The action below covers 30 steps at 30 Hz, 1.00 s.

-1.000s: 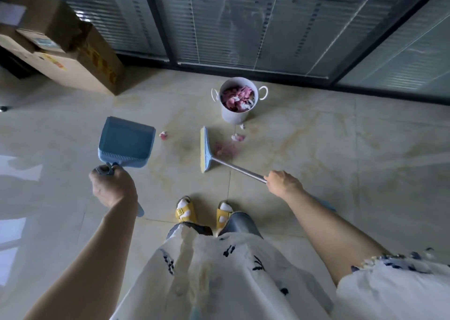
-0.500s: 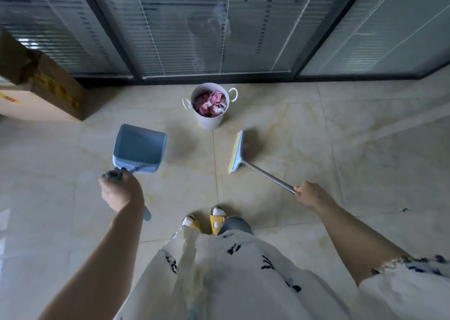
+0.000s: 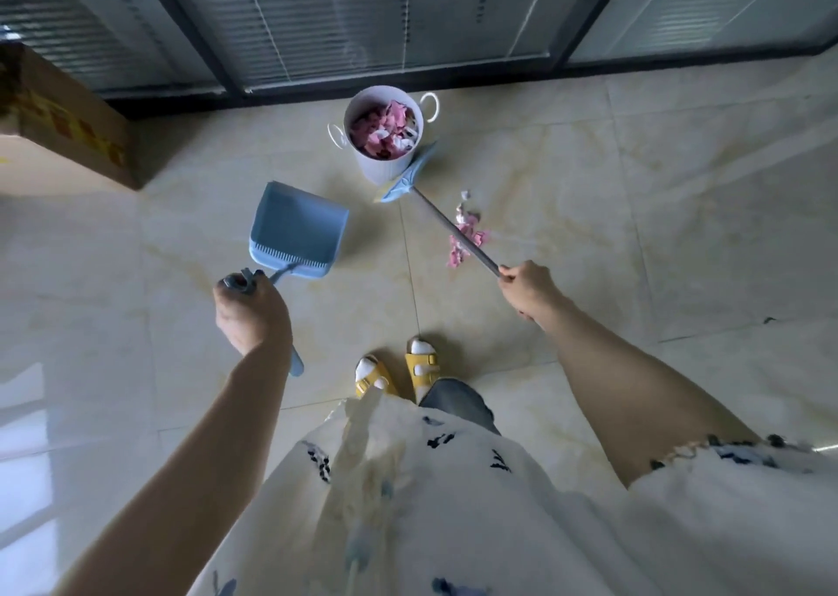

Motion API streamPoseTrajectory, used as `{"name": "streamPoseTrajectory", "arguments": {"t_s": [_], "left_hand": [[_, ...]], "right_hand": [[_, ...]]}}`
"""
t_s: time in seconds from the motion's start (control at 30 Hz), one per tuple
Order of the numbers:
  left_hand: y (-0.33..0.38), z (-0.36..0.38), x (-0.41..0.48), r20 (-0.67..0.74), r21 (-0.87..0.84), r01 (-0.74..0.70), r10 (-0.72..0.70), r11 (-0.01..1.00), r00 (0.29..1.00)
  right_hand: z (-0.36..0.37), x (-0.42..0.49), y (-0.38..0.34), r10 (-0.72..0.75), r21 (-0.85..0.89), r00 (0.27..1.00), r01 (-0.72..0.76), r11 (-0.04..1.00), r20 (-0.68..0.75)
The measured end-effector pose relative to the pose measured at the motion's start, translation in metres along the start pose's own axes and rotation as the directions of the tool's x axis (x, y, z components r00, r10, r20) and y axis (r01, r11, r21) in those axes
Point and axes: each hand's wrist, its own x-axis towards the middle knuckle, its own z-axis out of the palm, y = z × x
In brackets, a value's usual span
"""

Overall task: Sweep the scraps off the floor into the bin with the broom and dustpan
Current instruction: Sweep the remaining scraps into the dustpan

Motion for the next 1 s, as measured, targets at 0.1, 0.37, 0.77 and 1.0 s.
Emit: {"name": "streamPoseTrajectory", "arguments": {"t_s": [0.1,0.37,0.77,1.0], "left_hand": [[-0.002,0.000,-0.001,0.015,-0.005,-0.002,0.002,1.000,1.000],[-0.009,0.012,0.006,0.029,0.076,-0.067,0.065,0.995,0.997],[0.006,0.014,-0.024,0.107,0.198,-0.178,0.160,0.964,0.981],[0.013,0.023,-0.049,0.212,0.249,-0.244,0.193,0.937,0.958]], "right_hand": [[0.007,0.010,-0.012,-0.004,-0.007,1.000,0.004,1.000,0.006],[0.030,0.046,-0.060,-0.064,0.058,0.992,0.058,0.997,0.111],[0.025,-0.019,0.059,0.083,-0.131,0.992,-0.070,0.989,0.092],[-0.001,-0.038,0.104,0.129,-0.075,0.991,-0.126,0.989,0.028]]}}
